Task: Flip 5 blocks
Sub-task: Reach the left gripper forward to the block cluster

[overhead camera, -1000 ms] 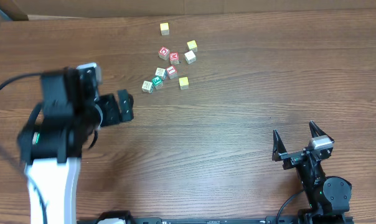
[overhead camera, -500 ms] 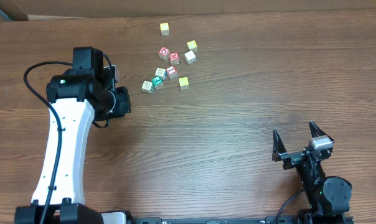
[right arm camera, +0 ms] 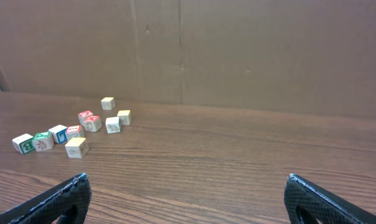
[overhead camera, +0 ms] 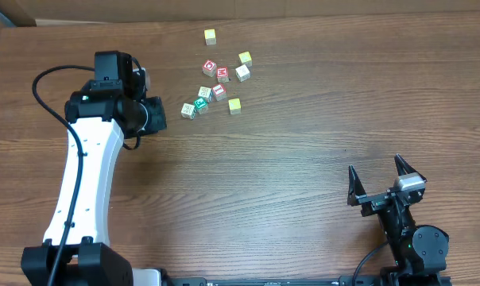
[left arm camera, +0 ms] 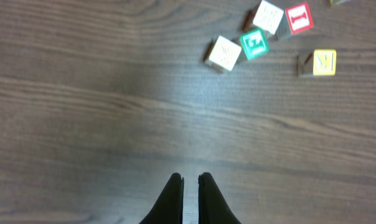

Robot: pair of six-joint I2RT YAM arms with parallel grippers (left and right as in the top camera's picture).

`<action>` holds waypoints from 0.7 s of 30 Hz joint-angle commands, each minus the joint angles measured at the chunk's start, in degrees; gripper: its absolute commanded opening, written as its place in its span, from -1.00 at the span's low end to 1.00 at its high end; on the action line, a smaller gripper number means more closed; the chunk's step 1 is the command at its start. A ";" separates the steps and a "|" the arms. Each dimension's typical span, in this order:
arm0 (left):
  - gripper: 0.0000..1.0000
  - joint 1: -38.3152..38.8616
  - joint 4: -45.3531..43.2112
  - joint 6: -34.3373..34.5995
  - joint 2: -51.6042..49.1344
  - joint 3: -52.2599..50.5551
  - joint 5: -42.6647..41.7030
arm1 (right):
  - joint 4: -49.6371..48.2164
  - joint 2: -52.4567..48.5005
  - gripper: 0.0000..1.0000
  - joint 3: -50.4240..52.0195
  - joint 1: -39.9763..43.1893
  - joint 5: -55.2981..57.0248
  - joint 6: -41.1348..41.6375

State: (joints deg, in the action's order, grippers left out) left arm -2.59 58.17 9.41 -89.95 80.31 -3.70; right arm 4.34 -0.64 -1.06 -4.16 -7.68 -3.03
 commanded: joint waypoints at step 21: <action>0.44 1.46 -16.74 -20.87 -19.87 1.22 -5.33 | -0.17 0.37 1.00 0.59 0.17 -0.11 -0.22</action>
State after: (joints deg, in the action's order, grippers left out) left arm -2.07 41.98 -2.79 -106.89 80.36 -6.07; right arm 4.36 -0.64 -1.06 -4.16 -7.68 -3.01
